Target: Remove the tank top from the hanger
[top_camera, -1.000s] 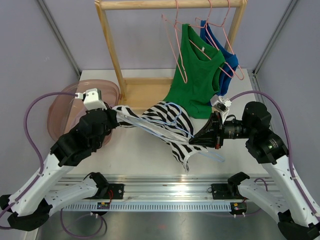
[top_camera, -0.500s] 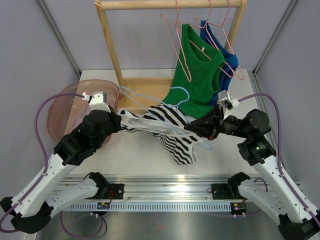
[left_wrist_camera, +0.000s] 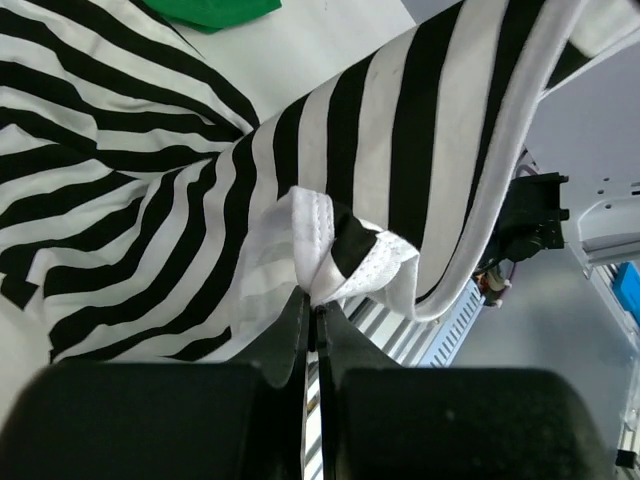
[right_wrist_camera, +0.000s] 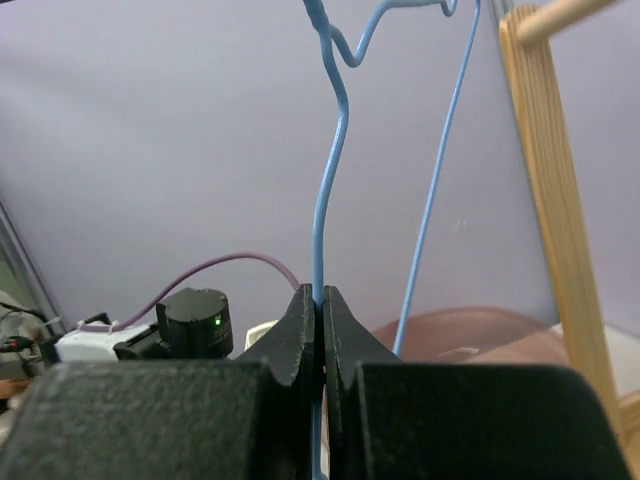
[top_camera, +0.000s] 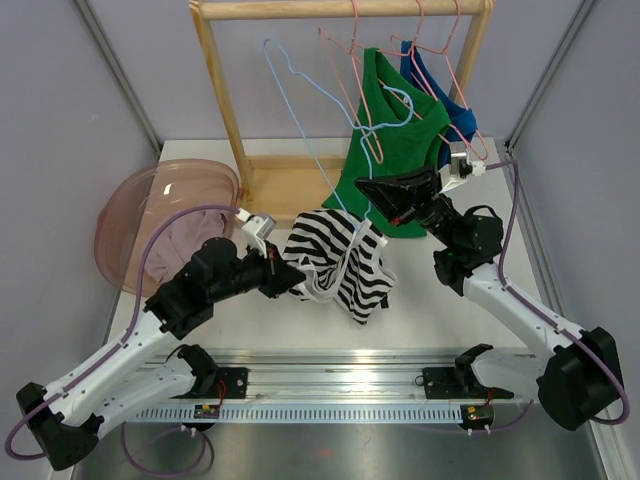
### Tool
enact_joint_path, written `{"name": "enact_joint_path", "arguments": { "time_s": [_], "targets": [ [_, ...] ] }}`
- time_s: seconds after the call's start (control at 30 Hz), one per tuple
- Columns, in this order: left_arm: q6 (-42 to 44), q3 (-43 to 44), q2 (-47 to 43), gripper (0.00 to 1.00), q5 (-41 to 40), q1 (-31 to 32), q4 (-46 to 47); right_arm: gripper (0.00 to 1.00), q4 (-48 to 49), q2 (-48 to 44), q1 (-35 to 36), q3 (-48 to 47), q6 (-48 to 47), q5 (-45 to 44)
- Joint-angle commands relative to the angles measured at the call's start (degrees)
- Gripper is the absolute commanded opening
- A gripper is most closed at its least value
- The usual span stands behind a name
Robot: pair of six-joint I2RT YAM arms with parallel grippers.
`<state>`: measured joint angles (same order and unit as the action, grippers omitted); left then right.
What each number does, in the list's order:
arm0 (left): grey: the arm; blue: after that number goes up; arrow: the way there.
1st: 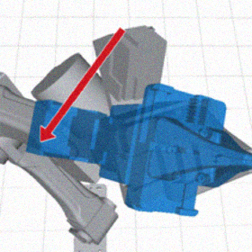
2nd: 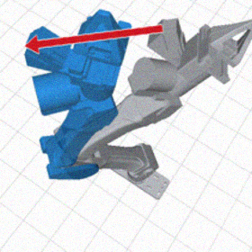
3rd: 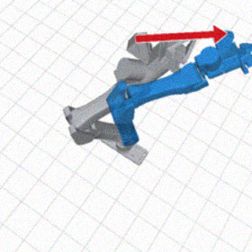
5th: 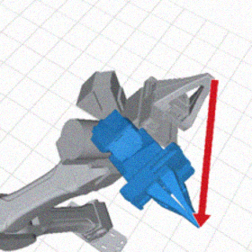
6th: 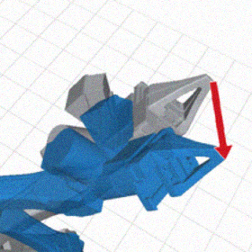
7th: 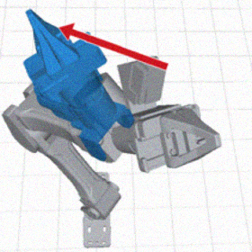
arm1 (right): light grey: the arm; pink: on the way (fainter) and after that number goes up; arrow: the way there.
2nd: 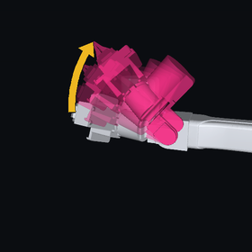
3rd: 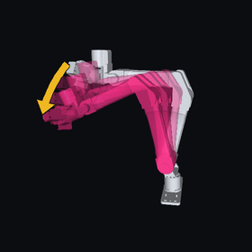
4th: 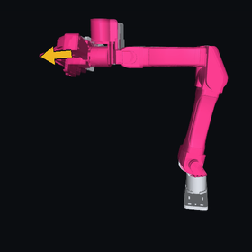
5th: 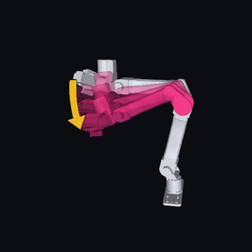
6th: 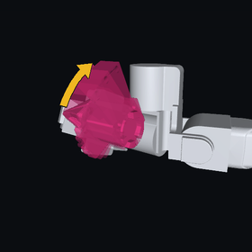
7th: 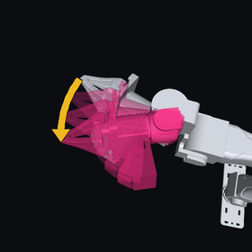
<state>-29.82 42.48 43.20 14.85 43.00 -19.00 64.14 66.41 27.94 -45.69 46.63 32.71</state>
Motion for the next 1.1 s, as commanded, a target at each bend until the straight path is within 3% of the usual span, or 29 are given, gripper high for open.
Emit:
{"name": "enact_joint_path", "arguments": {
  "time_s": [0.0, 0.3, 0.47, 0.67, 0.77, 0.9, 0.97, 1.07],
  "targets": [
    [2.1, 0.1, -0.7, 0.02, 0.7, 0.2, 0.7, 0.00, 7.1, -4.4, 2.8, -0.8, -11.7, -10.0],
    [2.7, 1.2, 1.7, 0.02, -5.6, 1.9, -6.6, 0.00, -6.7, -10.4, 9.0, 3.5, -36.8, -22.3],
    [2.2, -1.0, 1.3, 0.00, 2.1, 3.0, -3.4, 0.00, 6.3, -8.8, 9.5, 8.3, -36.7, -18.9],
    [2.3, -0.4, 4.0, 0.00, -2.5, 7.3, -6.7, 0.00, 2.6, -6.1, 9.7, 4.0, -40.0, -19.8],
    [1.7, 0.7, 4.2, 0.02, -4.9, 8.5, -8.1, 0.00, -3.9, -5.1, 9.7, -0.2, -40.7, -18.0],
    [0.9, 3.3, 2.2, 0.34, -16.1, 8.6, -13.2, 0.00, -38.7, -5.1, 9.7, -12.4, -34.9, -22.7],
    [1.0, 4.5, 0.8, 0.58, -18.9, 8.6, -15.8, 0.00, -43.9, -5.0, 9.7, -14.9, -34.1, -24.3],
    [2.5, 6.4, -1.7, 0.76, -20.6, 8.6, -18.2, 0.00, -45.1, -6.3, 9.7, -12.9, -33.2, -25.4]
  ]
}}
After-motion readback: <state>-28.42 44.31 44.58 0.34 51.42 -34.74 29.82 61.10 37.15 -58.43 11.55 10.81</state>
